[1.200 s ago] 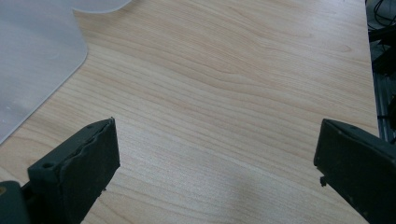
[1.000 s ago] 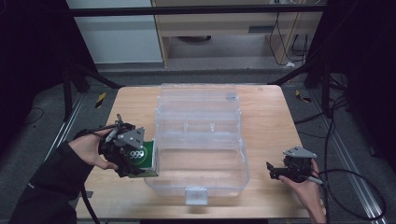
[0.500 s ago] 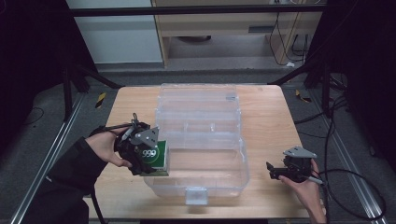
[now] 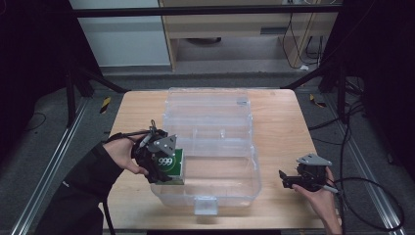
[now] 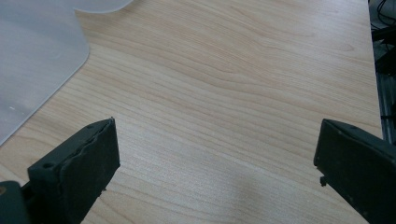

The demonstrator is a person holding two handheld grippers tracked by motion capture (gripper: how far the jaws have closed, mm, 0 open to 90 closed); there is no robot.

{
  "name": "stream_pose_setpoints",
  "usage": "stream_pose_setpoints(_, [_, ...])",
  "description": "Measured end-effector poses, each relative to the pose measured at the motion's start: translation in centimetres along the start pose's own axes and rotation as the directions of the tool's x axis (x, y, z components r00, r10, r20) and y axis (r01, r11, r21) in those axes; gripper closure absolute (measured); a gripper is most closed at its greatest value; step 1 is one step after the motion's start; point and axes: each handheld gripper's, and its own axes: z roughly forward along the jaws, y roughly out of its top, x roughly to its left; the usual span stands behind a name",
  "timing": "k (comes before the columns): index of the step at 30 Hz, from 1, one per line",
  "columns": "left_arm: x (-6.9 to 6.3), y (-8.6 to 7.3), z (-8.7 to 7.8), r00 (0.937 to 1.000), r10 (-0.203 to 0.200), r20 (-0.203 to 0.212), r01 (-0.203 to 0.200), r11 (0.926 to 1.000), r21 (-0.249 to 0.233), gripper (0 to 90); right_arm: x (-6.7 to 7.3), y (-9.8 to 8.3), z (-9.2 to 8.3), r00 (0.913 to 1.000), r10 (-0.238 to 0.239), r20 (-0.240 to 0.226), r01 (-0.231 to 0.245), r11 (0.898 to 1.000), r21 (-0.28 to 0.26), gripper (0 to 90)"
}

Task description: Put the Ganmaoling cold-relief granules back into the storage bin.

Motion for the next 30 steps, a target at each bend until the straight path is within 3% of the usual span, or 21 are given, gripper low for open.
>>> stream_pose_setpoints(30, [0.3, -1.4, 4.9, 0.9991, -0.016, 0.039, 0.015, 0.9994, 0.031, 14.6, 0.2, -0.1, 0.2, 1.0, -0.007, -0.007, 0.007, 1.0, 0.01, 0.7])
